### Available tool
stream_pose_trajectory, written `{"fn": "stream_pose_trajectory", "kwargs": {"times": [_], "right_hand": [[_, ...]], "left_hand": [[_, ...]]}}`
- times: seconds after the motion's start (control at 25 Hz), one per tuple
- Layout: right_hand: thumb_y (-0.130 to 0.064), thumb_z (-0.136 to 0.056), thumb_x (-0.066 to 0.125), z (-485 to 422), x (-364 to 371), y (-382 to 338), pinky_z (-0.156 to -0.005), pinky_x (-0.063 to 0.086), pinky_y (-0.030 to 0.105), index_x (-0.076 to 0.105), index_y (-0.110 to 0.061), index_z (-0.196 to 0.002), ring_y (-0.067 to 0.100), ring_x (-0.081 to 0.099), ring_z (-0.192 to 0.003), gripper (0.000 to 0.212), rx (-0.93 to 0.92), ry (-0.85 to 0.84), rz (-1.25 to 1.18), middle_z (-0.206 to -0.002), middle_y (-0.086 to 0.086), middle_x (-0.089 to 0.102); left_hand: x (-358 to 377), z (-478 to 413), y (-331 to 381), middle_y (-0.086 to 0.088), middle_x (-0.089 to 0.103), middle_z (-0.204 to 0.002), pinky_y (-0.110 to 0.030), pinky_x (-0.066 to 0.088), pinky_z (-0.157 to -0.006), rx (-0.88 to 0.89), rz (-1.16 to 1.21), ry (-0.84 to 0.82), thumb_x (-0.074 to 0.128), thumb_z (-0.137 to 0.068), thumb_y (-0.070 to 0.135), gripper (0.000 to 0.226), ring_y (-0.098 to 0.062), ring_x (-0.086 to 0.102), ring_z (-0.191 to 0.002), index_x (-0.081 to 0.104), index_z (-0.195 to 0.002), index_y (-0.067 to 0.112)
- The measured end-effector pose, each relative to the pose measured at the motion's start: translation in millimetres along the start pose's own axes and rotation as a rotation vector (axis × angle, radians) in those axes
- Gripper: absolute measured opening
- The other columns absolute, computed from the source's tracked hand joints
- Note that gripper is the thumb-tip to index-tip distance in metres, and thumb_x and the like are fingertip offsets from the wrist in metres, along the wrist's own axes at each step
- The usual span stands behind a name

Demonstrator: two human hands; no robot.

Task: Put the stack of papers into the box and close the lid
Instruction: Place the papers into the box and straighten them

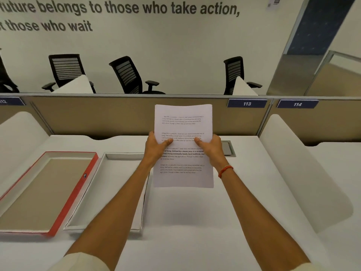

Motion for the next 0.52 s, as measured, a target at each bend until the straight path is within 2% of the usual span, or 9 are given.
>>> {"fn": "stream_pose_trajectory", "kwargs": {"times": [0.12, 0.28, 0.44, 0.52], "right_hand": [[-0.021, -0.083, 0.077, 6, 32, 1, -0.083, 0.062, 0.046, 0.064, -0.005, -0.122, 0.031, 0.073, -0.097, 0.044, 0.022, -0.022, 0.012, -0.115, 0.014, 0.072], [-0.019, -0.084, 0.076, 15, 80, 6, -0.085, 0.061, 0.049, 0.067, -0.004, -0.120, 0.033, 0.074, -0.096, 0.041, 0.064, -0.050, 0.035, -0.113, 0.015, 0.073], [-0.019, -0.084, 0.076, 27, 132, 11, -0.087, 0.060, 0.048, 0.066, -0.003, -0.123, 0.033, 0.073, -0.100, 0.043, 0.101, -0.072, 0.051, -0.116, 0.015, 0.073], [-0.019, -0.084, 0.076, 33, 160, 15, -0.079, 0.062, 0.041, 0.066, -0.002, -0.122, 0.032, 0.073, -0.097, 0.043, 0.116, -0.079, 0.066, -0.116, 0.015, 0.072]], "left_hand": [[-31, -5, -10, -0.010, 0.063, -0.124, -0.040, 0.060, -0.083, -0.022, -0.032, -0.015, 0.077, -0.081, 0.030, 0.058, -0.028, 0.067, -0.105, 0.047, -0.125, 0.009], [-73, -13, -26, -0.011, 0.065, -0.127, -0.048, 0.059, -0.090, -0.039, -0.054, -0.046, 0.076, -0.082, 0.029, 0.055, -0.030, 0.068, -0.106, 0.051, -0.127, 0.010], [-121, -20, -46, -0.011, 0.065, -0.127, -0.047, 0.058, -0.091, -0.060, -0.096, -0.044, 0.077, -0.081, 0.028, 0.054, -0.031, 0.068, -0.107, 0.053, -0.126, 0.011], [-146, -24, -59, -0.011, 0.065, -0.127, -0.044, 0.059, -0.089, -0.083, -0.120, -0.040, 0.077, -0.081, 0.029, 0.053, -0.031, 0.069, -0.106, 0.053, -0.125, 0.011]]}}
Point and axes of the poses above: each hand's wrist, its own z-axis away from the middle knuckle, its own x-axis out of the palm, y = z × x, the point moved 8 cm from there along -z, towards the middle knuckle
